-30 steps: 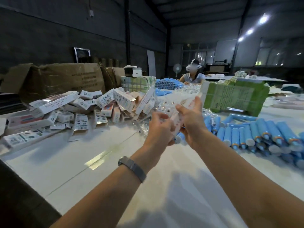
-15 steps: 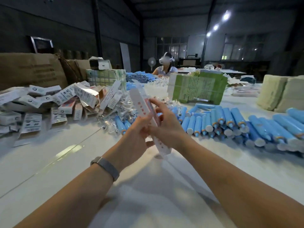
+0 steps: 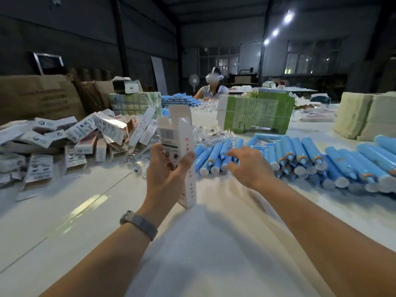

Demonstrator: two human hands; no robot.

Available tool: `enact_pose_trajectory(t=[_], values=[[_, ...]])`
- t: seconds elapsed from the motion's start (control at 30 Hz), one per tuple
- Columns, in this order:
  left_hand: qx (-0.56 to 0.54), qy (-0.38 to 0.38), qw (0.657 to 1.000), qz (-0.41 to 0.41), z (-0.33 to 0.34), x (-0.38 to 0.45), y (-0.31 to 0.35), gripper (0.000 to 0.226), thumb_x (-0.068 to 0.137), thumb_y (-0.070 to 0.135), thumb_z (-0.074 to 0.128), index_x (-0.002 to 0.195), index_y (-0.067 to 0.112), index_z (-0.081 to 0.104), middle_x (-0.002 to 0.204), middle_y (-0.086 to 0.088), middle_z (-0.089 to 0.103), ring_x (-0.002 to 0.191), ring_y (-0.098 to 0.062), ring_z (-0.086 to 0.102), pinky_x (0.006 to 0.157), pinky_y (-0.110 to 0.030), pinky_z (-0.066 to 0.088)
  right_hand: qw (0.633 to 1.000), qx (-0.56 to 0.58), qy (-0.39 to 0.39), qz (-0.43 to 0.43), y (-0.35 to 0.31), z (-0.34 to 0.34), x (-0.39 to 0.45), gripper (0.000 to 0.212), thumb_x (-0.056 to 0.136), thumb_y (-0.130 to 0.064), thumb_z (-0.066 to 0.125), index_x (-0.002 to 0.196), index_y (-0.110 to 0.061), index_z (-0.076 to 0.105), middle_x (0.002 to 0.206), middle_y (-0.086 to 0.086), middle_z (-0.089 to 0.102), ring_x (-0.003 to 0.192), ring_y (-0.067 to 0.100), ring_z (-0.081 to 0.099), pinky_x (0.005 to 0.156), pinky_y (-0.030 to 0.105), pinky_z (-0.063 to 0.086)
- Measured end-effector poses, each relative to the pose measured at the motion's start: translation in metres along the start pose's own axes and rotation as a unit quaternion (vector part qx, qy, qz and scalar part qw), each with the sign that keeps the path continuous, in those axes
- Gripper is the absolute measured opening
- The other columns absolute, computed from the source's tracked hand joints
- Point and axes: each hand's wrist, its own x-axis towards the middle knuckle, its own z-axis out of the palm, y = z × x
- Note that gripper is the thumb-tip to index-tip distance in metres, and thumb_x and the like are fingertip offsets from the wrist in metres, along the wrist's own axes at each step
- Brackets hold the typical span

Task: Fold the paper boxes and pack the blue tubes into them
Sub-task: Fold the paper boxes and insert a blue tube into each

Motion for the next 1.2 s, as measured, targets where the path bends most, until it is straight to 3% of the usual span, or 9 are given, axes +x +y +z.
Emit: enact_pose_trajectory(t=[0.13,0.33,0.43,0.57,0.67,0.77,0.93,1.03,1.2], values=[[0.05,-0.016,0.998,0.032,0.007,-0.006,-0.002,0.042,0.073,0.06,0.064,0.1,0.037,0.042,0.1,0.025,0.066,0.09,0.0,0.068,0.067,-0.018,0.055,0.973,-0.199,-0.107,0.036,0.006,0.007,-0.003,0.037,0.097,-0.05,0.032,0.113,-0.034,0.062,0.125,0.003,0.053,0.122,0.029,0.037,0.088,0.043,0.033],[0.086,0.007,0.995,0.045,0.009,-0.008,0.0,0.051,0.067,0.063,0.067,0.099,0.036,0.039,0.104,0.021,0.063,0.089,0.006,0.066,0.072,-0.026,0.057,0.975,-0.22,-0.025,0.033,-0.005,0.003,-0.004,0.023,0.096,-0.036,0.047,0.108,-0.023,0.06,0.11,0.004,0.059,0.112,0.026,0.047,0.072,0.034,0.033],[0.107,0.011,0.993,0.055,0.011,-0.008,0.002,0.053,0.07,0.053,0.079,0.096,0.038,0.034,0.102,0.021,0.061,0.087,0.011,0.063,0.063,-0.016,0.054,0.975,-0.216,-0.018,0.054,-0.007,0.0,-0.003,0.016,0.089,-0.029,0.054,0.104,-0.025,0.058,0.109,0.004,0.06,0.107,0.027,0.058,0.071,0.032,0.035],[0.086,0.016,0.994,0.064,0.013,-0.01,0.004,0.062,0.064,0.036,0.086,0.095,0.037,0.033,0.1,0.02,0.058,0.085,0.014,0.062,0.058,-0.006,0.049,0.985,-0.1,-0.064,0.124,0.001,-0.007,0.0,0.027,0.081,-0.032,0.064,0.095,-0.02,0.044,0.088,0.003,0.048,0.092,0.028,0.052,0.068,0.031,0.036],[0.091,0.003,0.993,0.069,0.012,-0.011,0.005,0.062,0.066,0.031,0.089,0.096,0.038,0.036,0.099,0.022,0.058,0.085,0.015,0.061,0.058,-0.004,0.047,0.982,0.028,-0.091,0.162,0.009,-0.013,0.005,0.027,0.074,-0.025,0.071,0.081,-0.013,0.048,0.072,0.006,0.054,0.062,0.022,0.052,0.051,0.025,0.038],[0.124,0.016,0.989,0.083,0.011,-0.01,0.008,0.057,0.071,0.037,0.085,0.101,0.042,0.037,0.105,0.023,0.055,0.091,0.015,0.057,0.065,-0.006,0.049,0.933,0.267,-0.096,0.221,0.008,-0.022,0.01,0.023,0.076,-0.011,0.07,0.075,-0.009,0.047,0.041,0.004,0.04,0.033,0.017,0.033,0.04,0.02,0.029],[0.073,0.014,0.996,0.058,0.008,-0.009,0.006,0.027,0.097,0.052,0.03,0.115,0.038,0.044,0.118,0.009,0.057,0.11,-0.015,0.057,0.088,-0.039,0.055,0.811,0.546,-0.018,0.211,-0.027,-0.048,0.008,0.009,0.084,-0.009,0.061,0.085,-0.008,0.052,0.069,0.007,0.048,0.041,0.015,0.043,0.035,0.018,0.032],[0.082,0.004,0.994,0.065,0.007,-0.01,0.008,0.024,0.098,0.049,0.026,0.105,0.038,0.046,0.116,0.001,0.056,0.11,-0.024,0.055,0.09,-0.049,0.053,0.771,0.629,0.033,0.098,-0.054,-0.072,-0.001,0.011,0.088,-0.011,0.054,0.098,-0.007,0.053,0.083,0.011,0.061,0.044,0.013,0.054,0.041,0.023,0.041],[0.09,-0.036,0.99,0.107,0.008,-0.011,0.007,0.014,0.1,0.041,0.033,0.103,0.035,0.045,0.111,0.004,0.059,0.103,-0.02,0.058,0.081,-0.039,0.055,0.764,0.643,0.054,-0.03,-0.088,-0.1,-0.021,0.013,0.1,-0.024,0.049,0.105,-0.016,0.057,0.091,0.01,0.067,0.058,0.018,0.065,0.05,0.025,0.047]])
